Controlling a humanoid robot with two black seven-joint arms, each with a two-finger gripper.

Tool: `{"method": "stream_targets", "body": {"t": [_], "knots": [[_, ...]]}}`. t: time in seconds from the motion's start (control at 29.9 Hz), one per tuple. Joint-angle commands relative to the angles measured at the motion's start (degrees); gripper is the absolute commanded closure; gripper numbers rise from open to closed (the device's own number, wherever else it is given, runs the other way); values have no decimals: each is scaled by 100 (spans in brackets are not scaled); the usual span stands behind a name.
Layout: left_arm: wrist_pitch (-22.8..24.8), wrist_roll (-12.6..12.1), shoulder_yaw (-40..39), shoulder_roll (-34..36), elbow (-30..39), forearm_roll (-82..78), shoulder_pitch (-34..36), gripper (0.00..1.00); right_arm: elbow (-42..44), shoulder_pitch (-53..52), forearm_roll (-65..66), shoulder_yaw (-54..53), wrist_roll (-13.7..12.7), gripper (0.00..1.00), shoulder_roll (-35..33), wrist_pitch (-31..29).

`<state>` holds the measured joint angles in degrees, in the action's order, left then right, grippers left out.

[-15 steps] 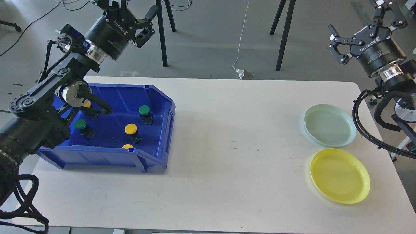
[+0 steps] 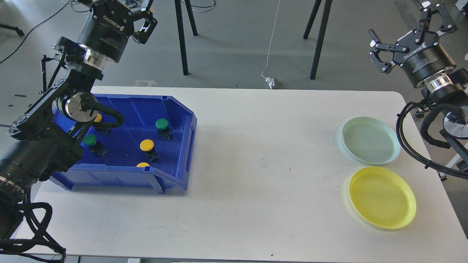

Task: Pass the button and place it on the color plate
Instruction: 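Move the left gripper over the blue bin toward a yellow button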

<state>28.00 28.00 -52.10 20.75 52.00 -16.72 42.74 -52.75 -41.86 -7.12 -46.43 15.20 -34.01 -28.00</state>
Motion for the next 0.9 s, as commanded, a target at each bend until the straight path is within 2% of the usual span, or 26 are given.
{"method": "stream_targets", "body": {"t": [0.0, 0.17, 0.33, 0.43, 0.54, 0.67, 0.77, 0.87], "knots": [[0, 0, -484, 148, 958, 2, -897, 0, -8, 2, -9, -6, 0, 1, -52, 0], [0, 0, -582, 1008, 2129, -24, -1084, 0, 10, 2, 0, 11, 0, 1, -176, 0], [0, 0, -468, 2150, 2411, -453, -794, 0, 36, 11, 0, 29, 0, 1, -167, 0], [0, 0, -127, 2818, 2613, -1373, -268, 0, 71, 11, 0, 20, 0, 1, -132, 0], [0, 0, 943, 3364, 2737, -3007, 767, 0, 71, 11, 0, 20, 0, 1, -114, 0], [0, 0, 3201, 3480, 2728, -4758, 2533, 0, 63, 72, 0, 11, 0, 1, -105, 0], [0, 0, 4967, 3323, 2632, -5813, 3712, 0, 71, 90, 0, 11, 0, 1, -114, 0], [0, 0, 6244, 2805, 2211, -6500, 4233, 1, 71, 142, 0, 11, 0, 1, -123, 0]]}}
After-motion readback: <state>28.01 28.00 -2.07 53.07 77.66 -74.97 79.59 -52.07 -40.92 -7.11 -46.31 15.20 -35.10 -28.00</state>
